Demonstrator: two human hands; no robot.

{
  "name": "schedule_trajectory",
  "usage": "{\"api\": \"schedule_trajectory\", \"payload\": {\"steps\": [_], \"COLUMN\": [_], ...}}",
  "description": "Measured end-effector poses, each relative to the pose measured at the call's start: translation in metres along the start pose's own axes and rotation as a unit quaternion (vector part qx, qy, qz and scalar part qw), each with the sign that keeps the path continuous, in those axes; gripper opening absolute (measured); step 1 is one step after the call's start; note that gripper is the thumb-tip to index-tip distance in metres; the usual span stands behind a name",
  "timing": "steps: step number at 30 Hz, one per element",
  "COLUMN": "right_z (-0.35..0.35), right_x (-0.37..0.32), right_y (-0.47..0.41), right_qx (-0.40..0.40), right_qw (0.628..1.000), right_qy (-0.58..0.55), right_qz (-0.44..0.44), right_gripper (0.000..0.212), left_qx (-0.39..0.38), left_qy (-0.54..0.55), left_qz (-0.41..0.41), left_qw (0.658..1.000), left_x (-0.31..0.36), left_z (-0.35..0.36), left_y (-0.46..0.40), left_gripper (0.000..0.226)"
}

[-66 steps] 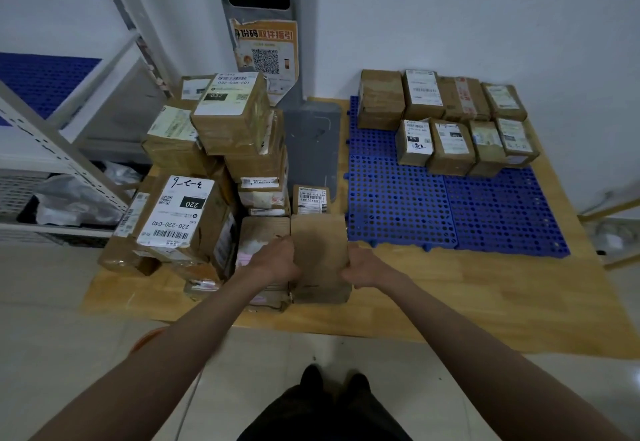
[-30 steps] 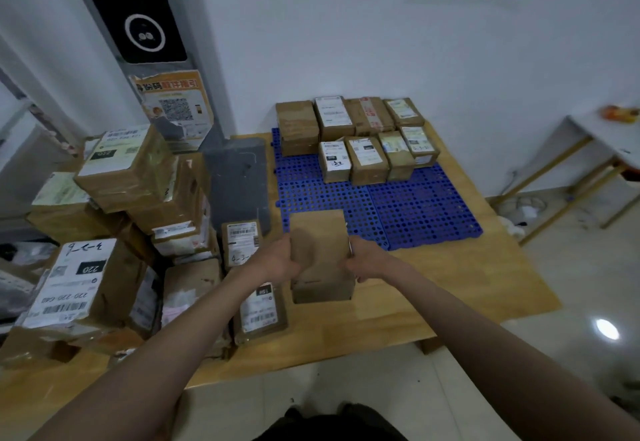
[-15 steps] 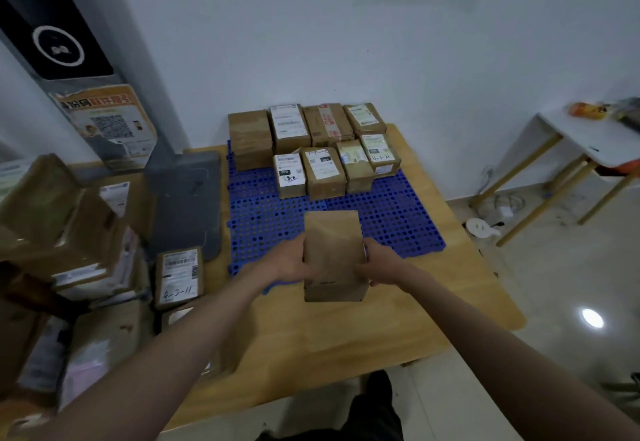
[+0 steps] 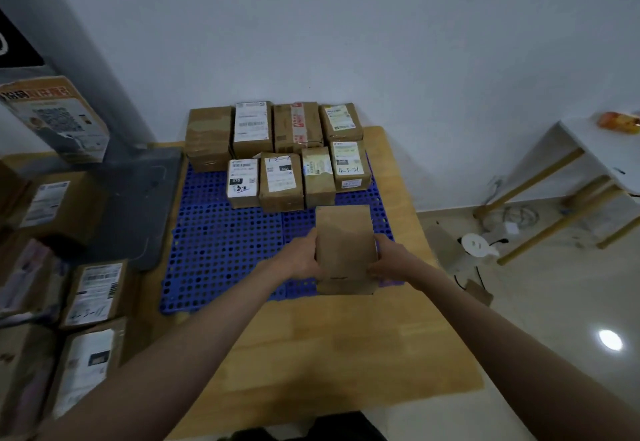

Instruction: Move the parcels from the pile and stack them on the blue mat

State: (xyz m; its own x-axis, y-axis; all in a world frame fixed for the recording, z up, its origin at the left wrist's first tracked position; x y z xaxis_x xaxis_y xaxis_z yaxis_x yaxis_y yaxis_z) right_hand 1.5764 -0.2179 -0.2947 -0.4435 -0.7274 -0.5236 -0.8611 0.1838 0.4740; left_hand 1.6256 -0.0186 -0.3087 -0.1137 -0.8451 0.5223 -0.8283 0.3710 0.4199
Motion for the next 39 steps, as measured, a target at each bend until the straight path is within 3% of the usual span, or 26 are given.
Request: {"api": "schedule_trajectory", "payload": {"steps": [12,27,39], "right_z": [-0.049,-0.053,-0.043], "right_x": [0.025,0.029,0.024], "right_y": [-0.074,-0.149,-0.174], "right_qx": [-0.022,-0.032,-0.03], "right_qw": [0.999,0.999,0.999], "right_qy": [0.002,0.028,0.039], "right_qz": [0.023,0.009,0.003], "right_gripper": [0.079,0.081,0.077], "left_qx": [-0.016,-0.009,0.027], "left_qy": [-0.024,-0.02,-0.068], "left_qz": [-0.027,-0.066,-0.087], "left_qw": [0.999,0.998,0.994], "left_x": [0.043,0.038,0.035], "left_z": [0.006,0.019,0.023], "left_y": [-0.081,-0.144,-0.159], "left_gripper": [0.116,0.116,0.099]}}
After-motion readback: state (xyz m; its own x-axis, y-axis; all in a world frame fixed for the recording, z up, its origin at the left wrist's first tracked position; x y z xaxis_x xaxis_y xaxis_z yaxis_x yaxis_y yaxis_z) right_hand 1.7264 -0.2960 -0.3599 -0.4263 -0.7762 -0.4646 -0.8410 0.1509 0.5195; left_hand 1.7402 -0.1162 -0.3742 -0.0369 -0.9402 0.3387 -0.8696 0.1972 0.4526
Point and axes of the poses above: each hand's wrist, its own y-axis away from the middle knuckle, its own z-axis out of the palm, x = y × z, the point moved 1 cm from there along -y, towards the middle knuckle, and after that the axes turned 12 degrees about x, right-handed, at the moved point
